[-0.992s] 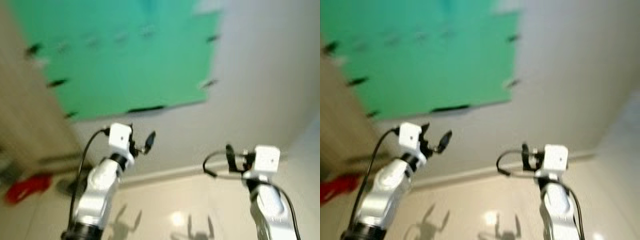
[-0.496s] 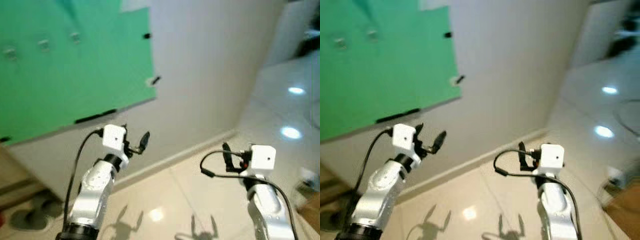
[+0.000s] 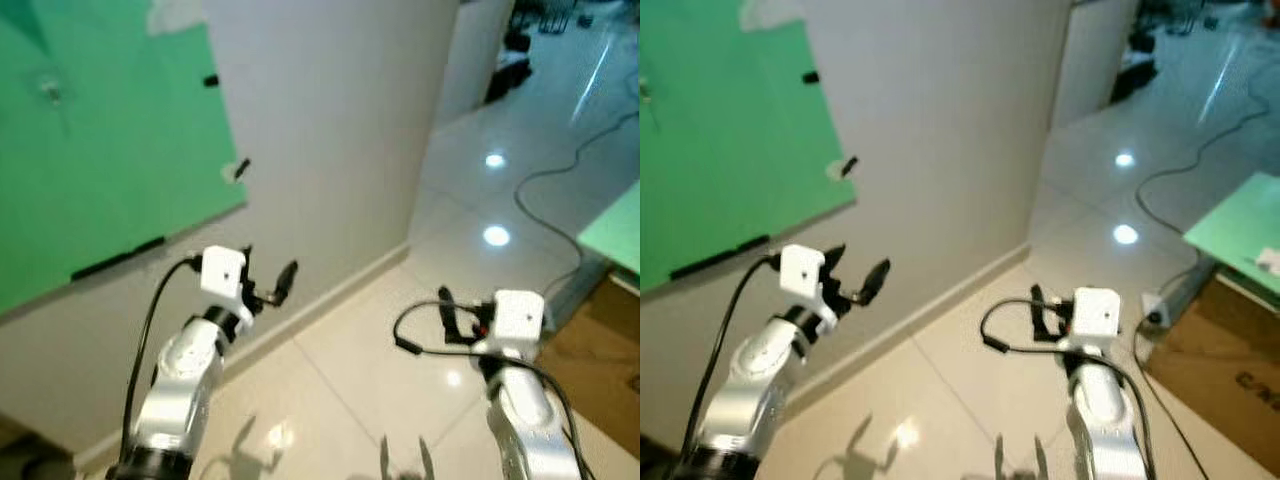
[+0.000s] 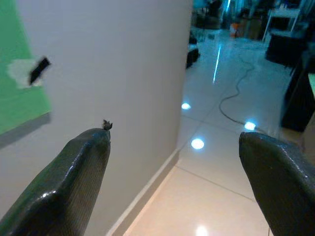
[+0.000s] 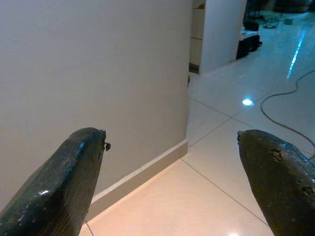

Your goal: Hang keys on a hook

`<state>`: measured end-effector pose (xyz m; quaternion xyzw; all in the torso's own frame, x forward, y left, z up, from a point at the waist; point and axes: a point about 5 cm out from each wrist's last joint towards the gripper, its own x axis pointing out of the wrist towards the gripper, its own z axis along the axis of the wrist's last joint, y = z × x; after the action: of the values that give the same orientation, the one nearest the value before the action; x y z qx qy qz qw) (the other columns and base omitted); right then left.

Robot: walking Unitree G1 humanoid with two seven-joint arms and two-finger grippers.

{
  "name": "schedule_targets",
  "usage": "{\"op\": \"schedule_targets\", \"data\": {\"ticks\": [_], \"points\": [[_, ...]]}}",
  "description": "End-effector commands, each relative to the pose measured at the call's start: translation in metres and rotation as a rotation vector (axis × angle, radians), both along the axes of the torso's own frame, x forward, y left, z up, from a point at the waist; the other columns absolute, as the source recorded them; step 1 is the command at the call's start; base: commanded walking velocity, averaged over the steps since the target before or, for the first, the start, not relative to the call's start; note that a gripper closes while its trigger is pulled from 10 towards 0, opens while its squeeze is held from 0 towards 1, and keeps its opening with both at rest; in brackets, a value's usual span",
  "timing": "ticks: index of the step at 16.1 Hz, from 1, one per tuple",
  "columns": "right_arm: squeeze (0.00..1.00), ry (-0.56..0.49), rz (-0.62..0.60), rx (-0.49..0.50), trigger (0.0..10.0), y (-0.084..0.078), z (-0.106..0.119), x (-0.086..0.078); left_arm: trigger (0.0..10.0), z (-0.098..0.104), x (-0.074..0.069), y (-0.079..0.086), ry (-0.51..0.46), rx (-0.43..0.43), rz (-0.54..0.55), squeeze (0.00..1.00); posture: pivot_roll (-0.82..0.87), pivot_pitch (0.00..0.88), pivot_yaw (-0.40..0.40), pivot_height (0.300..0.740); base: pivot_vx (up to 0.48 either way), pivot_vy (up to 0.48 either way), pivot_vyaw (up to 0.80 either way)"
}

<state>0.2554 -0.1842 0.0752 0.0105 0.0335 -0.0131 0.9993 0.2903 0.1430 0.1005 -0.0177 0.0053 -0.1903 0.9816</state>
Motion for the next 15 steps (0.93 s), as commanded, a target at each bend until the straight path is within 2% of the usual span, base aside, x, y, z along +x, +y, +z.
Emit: {"op": "schedule_targets", "data": {"ticks": [1,3,4,5,6,7,10,13,14,15], "points": [[0.00,0.005,-0.027,-0.009,10.0,-0.007,0.000,-0.002,10.0,0.002,0.000,-0.006,-0.006,0.006,-0.026,0.00,-0.10,0.000,0.082,0.740,0.000,-0.244,-0.74],[0.00,0.000,-0.036,-0.017,10.0,-0.009,0.000,-0.003,10.0,0.000,0.002,-0.005,0.009,-0.005,0.001,0.00,-0.10,0.000,0.083,0.740,0.000,0.000,-0.75],[0.00,-0.034,-0.074,-0.037,10.0,-0.014,0.005,-0.004,10.0,-0.004,0.006,0.001,0.075,-0.107,0.077,0.00,-0.10,0.000,0.084,0.740,0.000,0.000,-0.75],[0.00,-0.047,-0.077,-0.074,10.0,-0.016,0.009,-0.004,10.0,-0.011,0.006,0.008,0.121,-0.157,0.133,0.00,-0.11,0.000,0.083,0.740,0.000,0.000,-0.75],[0.00,-0.044,-0.066,-0.094,10.0,-0.016,0.010,-0.004,10.0,-0.015,0.004,0.011,0.133,-0.155,0.149,0.00,-0.11,0.000,0.082,0.740,0.000,0.000,-0.75],[0.00,-0.006,-0.024,-0.143,10.0,-0.014,0.007,-0.004,10.0,-0.020,-0.001,0.013,0.131,-0.110,0.154,0.00,-0.11,0.000,0.068,0.740,0.000,0.000,-0.75],[0.00,0.010,0.002,-0.122,10.0,-0.010,0.005,-0.004,10.0,-0.015,0.001,0.008,0.087,-0.054,0.141,0.00,-0.10,0.000,0.054,0.740,0.000,0.000,-0.75],[0.00,0.014,0.018,-0.114,10.0,-0.007,0.004,-0.002,10.0,-0.015,0.001,0.009,0.098,-0.063,0.145,0.00,-0.10,0.000,0.052,0.740,0.000,0.000,-0.76],[0.00,0.007,0.023,-0.098,10.0,-0.003,0.004,-0.002,10.0,-0.016,0.001,0.012,0.096,-0.040,0.168,0.00,-0.10,0.000,0.052,0.740,0.000,0.000,-0.74],[0.00,0.007,0.017,-0.102,10.0,-0.004,0.004,-0.002,10.0,-0.016,0.001,0.012,0.088,-0.035,0.163,0.00,-0.10,0.000,0.053,0.740,0.000,0.000,0.00]]}}
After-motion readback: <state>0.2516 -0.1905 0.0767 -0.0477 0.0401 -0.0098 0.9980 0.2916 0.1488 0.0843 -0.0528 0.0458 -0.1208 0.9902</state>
